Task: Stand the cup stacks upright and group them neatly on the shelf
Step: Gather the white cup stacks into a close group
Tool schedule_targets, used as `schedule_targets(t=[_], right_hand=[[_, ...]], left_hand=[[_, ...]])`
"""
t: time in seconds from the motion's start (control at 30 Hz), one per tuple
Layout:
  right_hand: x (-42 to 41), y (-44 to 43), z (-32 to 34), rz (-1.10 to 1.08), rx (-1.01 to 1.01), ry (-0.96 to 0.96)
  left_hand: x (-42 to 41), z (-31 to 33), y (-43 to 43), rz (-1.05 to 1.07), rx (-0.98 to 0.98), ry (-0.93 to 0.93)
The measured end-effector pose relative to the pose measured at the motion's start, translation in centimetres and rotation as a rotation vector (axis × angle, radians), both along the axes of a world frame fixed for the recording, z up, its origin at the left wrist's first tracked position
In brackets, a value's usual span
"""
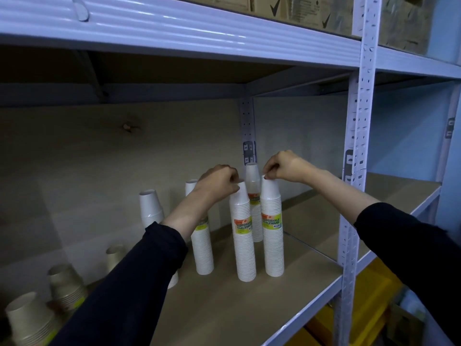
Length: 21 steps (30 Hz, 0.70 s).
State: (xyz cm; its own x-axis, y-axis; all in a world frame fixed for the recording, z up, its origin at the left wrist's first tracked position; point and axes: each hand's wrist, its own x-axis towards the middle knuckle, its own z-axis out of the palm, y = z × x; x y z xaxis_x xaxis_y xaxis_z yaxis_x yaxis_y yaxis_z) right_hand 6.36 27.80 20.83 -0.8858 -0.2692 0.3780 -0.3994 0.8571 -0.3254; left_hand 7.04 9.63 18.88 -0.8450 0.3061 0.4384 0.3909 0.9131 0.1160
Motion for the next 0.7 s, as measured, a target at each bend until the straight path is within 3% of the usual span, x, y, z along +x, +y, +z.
schedule_targets(t=[0.33,0.53,0.7], right_hand=[[1.3,-4.7,0.6,0.095,-0.176,0.039],[0.6,-9.5,0.0,0.17,-0.419,0.031],[-0.6,-13.4,-1.1,0.147,-0.445,0.002]], left_hand=[[3.4,0.7,-5.2,0.151,0.111,0.1],[4.5,0.4,-9.6,0.323,0.235,0.128],[4.2,-0.1,-12.3,0.429,0.32,0.138]])
